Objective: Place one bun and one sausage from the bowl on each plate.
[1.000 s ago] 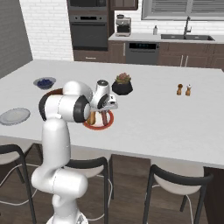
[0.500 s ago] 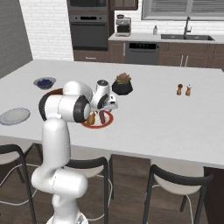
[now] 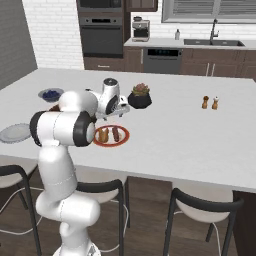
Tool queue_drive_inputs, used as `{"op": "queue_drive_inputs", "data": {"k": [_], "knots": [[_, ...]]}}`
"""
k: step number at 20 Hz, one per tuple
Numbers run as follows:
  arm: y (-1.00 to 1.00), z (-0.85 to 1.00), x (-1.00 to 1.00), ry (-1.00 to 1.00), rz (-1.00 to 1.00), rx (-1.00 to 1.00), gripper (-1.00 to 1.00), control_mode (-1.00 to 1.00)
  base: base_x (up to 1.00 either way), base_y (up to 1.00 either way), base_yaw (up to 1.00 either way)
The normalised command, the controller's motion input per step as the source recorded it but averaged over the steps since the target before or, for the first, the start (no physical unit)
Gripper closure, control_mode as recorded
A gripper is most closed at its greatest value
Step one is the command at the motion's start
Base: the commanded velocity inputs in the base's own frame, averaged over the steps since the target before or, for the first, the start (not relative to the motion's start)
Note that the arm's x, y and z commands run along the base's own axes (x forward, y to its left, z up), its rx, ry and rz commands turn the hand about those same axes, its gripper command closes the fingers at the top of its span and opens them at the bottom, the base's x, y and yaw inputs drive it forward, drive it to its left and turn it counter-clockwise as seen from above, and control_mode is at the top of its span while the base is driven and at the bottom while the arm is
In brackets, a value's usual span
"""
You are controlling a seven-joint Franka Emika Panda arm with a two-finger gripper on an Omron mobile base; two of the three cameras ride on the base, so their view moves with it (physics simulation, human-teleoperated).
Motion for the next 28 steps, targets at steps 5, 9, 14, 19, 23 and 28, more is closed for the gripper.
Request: {"op": "queue_drive_inputs", "data": {"k": [5,9,14,19,23,28], "knots": [[0.31,0.57,-0.58,-0.02,0.15,-0.11,-1.00,-1.00,0.00,0.00,0.00],[0.53,0.28,-0.66,-0.05,0.16,-0.11,-1.00,-1.00,0.00,0.00,0.00],[0.68,0.27,-0.32,-0.01,0.20,-0.10,-1.00,-1.00,0.00,0.00,0.00],[0.60,0.18,-0.06,0.00,0.21,-0.05,-1.00,-1.00,0.00,0.00,0.00],[0.55,0.00,0.01,-0.02,0.22,-0.06,-1.00,-1.00,0.00,0.00,0.00],[0.52,0.00,0.31,-0.01,0.13,-0.09,-1.00,-1.00,0.00,0.00,0.00]]}}
